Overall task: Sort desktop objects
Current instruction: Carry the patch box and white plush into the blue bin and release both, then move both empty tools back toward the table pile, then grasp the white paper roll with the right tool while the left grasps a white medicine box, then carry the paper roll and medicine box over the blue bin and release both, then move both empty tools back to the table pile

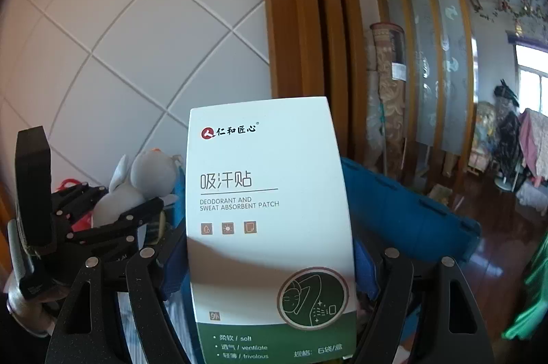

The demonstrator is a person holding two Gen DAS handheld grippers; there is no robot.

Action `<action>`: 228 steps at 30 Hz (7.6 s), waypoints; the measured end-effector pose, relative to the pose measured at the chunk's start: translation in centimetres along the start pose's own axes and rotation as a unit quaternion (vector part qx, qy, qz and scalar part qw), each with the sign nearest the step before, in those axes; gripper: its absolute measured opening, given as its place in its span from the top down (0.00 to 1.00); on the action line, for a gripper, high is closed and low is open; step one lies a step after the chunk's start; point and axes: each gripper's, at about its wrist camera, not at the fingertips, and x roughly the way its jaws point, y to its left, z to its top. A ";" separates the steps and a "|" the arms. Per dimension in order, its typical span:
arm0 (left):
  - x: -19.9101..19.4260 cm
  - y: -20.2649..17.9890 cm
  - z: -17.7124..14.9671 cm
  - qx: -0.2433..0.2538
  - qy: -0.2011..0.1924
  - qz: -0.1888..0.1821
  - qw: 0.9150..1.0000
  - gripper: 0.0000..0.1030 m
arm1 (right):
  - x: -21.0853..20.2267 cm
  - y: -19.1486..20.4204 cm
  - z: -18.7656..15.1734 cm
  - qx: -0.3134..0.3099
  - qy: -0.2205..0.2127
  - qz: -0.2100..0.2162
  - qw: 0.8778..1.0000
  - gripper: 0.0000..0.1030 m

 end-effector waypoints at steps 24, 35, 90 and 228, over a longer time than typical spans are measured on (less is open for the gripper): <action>4.1 -2.0 3.2 -0.069 -0.001 0.157 0.985 0.09 | 3.7 -8.6 1.0 0.012 0.000 -0.001 1.000 0.00; -2.2 3.4 -5.1 -0.145 0.019 0.220 0.964 0.09 | -0.4 -3.3 -1.1 -0.039 -0.046 0.063 0.996 0.00; -12.9 28.9 -39.5 -0.169 0.214 0.196 0.942 0.09 | 19.7 32.5 -21.9 -0.254 0.230 0.239 0.909 0.00; -11.4 2.4 -7.0 -0.126 -0.009 0.233 0.964 0.24 | -6.9 -1.5 -3.2 -0.017 -0.096 0.098 0.990 0.00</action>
